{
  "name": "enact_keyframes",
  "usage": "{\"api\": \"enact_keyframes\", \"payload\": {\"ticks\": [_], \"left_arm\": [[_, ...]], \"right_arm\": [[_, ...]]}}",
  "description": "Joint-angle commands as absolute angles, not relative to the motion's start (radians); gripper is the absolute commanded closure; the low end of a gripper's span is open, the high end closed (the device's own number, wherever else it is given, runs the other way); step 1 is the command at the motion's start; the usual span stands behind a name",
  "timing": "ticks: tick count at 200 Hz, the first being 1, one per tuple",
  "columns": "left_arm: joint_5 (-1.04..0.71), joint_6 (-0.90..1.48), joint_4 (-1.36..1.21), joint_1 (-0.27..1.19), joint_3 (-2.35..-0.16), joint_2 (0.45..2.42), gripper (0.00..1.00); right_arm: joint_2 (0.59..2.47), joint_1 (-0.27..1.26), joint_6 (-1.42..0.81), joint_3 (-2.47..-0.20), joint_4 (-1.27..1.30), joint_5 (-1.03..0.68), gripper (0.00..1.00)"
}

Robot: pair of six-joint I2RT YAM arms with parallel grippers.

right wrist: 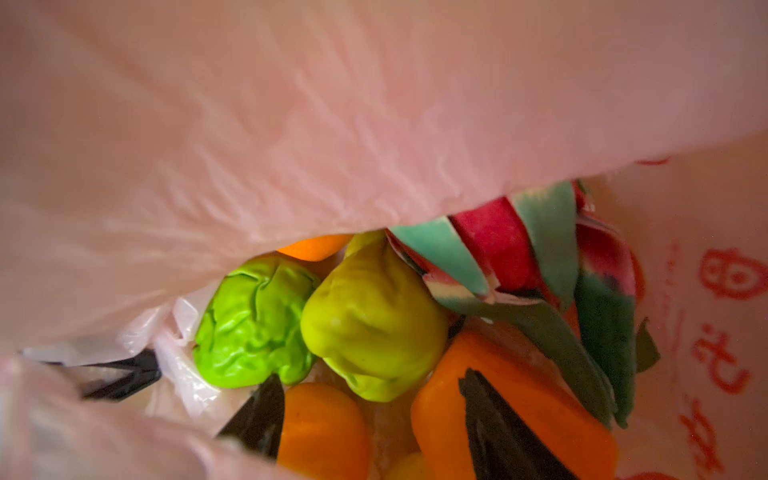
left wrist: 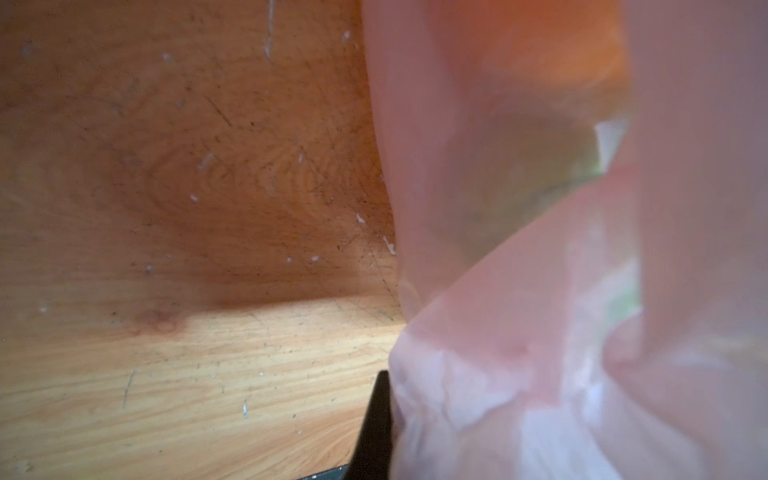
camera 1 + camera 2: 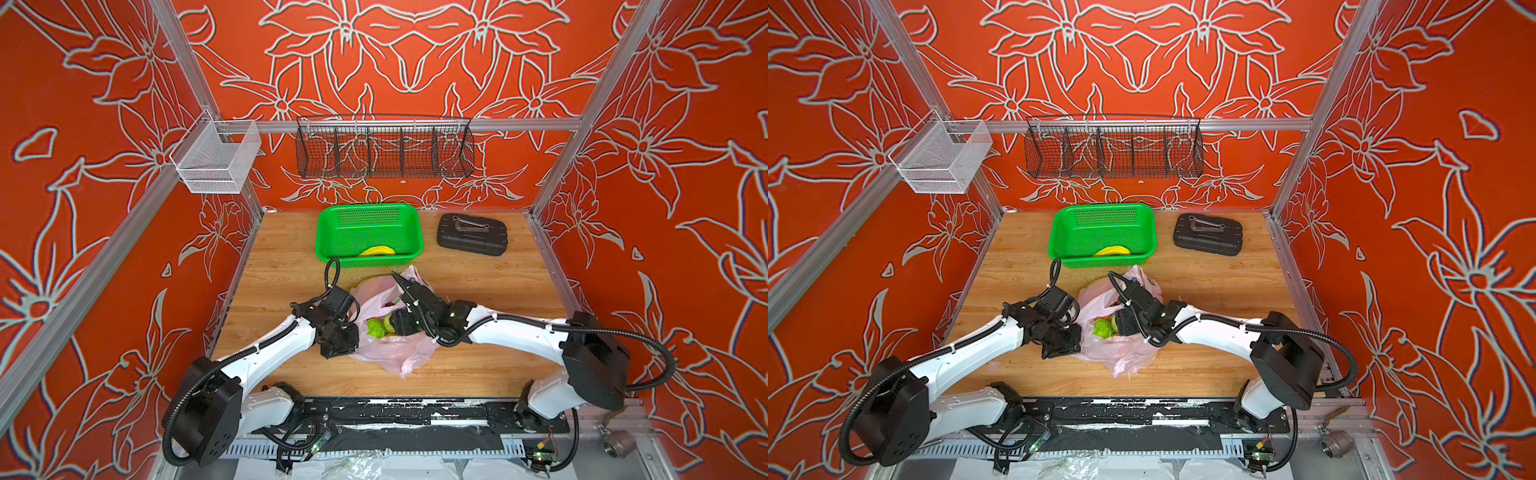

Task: Untie the knot of the plastic bag and take out the fruit
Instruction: 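Grasp the yellow-green pear inside the bag with the right gripper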

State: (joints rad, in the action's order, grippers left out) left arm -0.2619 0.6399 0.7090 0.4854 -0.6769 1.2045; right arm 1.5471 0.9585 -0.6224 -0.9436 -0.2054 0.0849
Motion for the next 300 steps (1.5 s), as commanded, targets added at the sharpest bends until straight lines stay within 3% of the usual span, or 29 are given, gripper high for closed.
{"api": "enact_keyframes", "payload": {"ticks": [1, 37, 110, 142, 170, 186, 227, 251, 300], "left_arm": [[-0.249, 0.637, 0.727, 0.491, -0.681, 1.218, 0.97], [-0.233, 0.634, 0.733, 0.492, -0.686, 1.211, 0.97], [-0.202, 0.652, 0.721, 0.492, -0.705, 1.216, 0.96], [-0.206, 0.656, 0.715, 0.492, -0.736, 1.229, 0.94], [-0.204, 0.662, 0.703, 0.492, -0.748, 1.232, 0.94], [-0.204, 0.665, 0.698, 0.491, -0.749, 1.238, 0.93], [-0.207, 0.665, 0.692, 0.491, -0.765, 1.255, 0.93], [-0.207, 0.663, 0.692, 0.491, -0.781, 1.265, 0.92], [-0.200, 0.668, 0.687, 0.491, -0.815, 1.282, 0.87]], "right_arm": [[1.593, 0.959, -0.676, -0.986, -0.208, 0.171, 0.29], [1.693, 0.961, -0.750, -1.052, -0.191, 0.172, 0.19], [1.781, 0.960, -0.757, -1.084, -0.206, 0.165, 0.24], [1.754, 0.972, -0.716, -1.089, -0.294, 0.175, 0.15], [1.763, 0.982, -0.702, -1.077, -0.346, 0.169, 0.14], [1.774, 0.982, -0.709, -1.061, -0.341, 0.165, 0.18], [1.751, 0.983, -0.720, -1.037, -0.281, 0.158, 0.42], [1.703, 0.982, -0.705, -1.036, -0.276, 0.176, 0.51], [1.564, 0.982, -0.655, -0.985, -0.193, 0.149, 0.55]]}}
